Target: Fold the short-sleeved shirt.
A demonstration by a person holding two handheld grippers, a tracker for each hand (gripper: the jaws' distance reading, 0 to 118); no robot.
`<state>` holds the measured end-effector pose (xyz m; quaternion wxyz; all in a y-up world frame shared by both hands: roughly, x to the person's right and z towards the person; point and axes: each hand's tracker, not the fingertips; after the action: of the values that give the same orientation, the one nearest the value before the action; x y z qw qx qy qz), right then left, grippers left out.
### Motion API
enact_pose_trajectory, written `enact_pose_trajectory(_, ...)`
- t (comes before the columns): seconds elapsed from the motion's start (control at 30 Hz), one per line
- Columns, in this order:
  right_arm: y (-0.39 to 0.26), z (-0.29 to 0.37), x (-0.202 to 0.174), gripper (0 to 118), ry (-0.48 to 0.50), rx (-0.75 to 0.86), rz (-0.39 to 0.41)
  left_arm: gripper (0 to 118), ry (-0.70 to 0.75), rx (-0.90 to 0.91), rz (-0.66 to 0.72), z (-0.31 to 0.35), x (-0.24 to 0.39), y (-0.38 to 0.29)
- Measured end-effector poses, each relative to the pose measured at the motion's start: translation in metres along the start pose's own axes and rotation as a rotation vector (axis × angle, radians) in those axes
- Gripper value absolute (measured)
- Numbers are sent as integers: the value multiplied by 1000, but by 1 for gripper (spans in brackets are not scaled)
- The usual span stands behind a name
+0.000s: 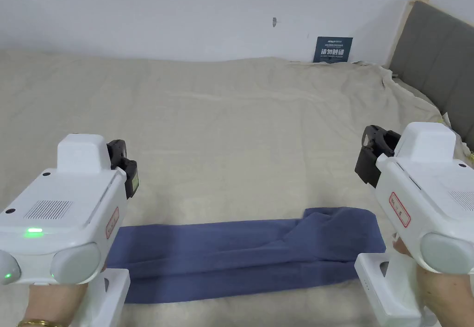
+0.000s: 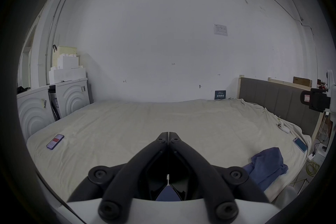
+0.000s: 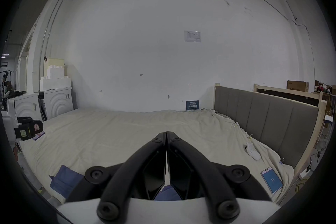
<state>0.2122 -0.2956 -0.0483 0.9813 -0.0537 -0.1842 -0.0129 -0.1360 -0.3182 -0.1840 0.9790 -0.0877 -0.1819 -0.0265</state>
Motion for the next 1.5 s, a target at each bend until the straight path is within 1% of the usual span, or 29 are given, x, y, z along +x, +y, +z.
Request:
enact_pose_trajectory(0.2,0,0,-4,0,-2,-4,-4,0,12,1,1,-8,-5,0)
enact_pose_trajectory(0.33,-1,-4,-5,0,-1,-13,6,0,2,-8,26,-13,-14,2)
enact_pose_trajectory(0.4,0,-2,-9,0,2,-22,4,0,-80,-63,109,-17,-27,8)
enact_pose_trajectory(0.43,0,-3,-10,0,3,-25,3,0,-104,-93,175,-22,-40,11)
enact_pose_trajectory(0.47,0,-4,-10,0,5,-29,2,3,-145,-124,233,-27,-53,13)
enact_pose_trajectory(0.53,-4,-8,-8,0,2,-35,4,20,-208,-235,317,-38,-81,17)
enact_pose_trajectory(0.57,-4,-9,-9,0,0,-39,9,35,-250,-293,352,-46,-97,16)
enact_pose_trajectory(0.6,-5,-11,-10,0,-2,-42,12,62,-270,-344,379,-53,-110,12)
enact_pose_trajectory(0.63,-5,-9,-14,0,-1,-47,14,82,-288,-394,425,-60,-124,7)
enact_pose_trajectory(0.67,-6,-11,-16,0,0,-51,13,100,-322,-440,472,-66,-137,-1)
enact_pose_trajectory(0.7,-7,-13,-17,0,0,-57,10,115,-357,-483,518,-71,-148,-9)
enact_pose_trajectory(0.73,-8,-15,-19,0,2,-67,7,118,-379,-524,551,-74,-159,-18)
enact_pose_trajectory(0.83,-12,-21,-26,0,-8,-91,17,118,-395,-595,598,-81,-184,-46)
enact_pose_trajectory(0.93,-17,-26,-31,0,-15,-116,22,118,-391,-722,688,-93,-208,-78)
enact_pose_trajectory(0.97,-19,-28,-32,0,-17,-125,24,118,-359,-758,696,-96,-212,-90)
enact_pose_trajectory(1.07,-25,-32,-37,0,-33,-149,37,118,-336,-805,677,-100,-220,-121)
enact_pose_trajectory(1.17,-29,-37,-39,0,-45,-170,24,118,-356,-869,751,-103,-220,-145)
enact_pose_trajectory(1.37,-33,-43,-44,0,-49,-200,37,117,-420,-896,854,-107,-210,-173)
enact_pose_trajectory(1.5,-34,-44,-45,0,-48,-206,44,117,-429,-860,861,-106,-203,-177)
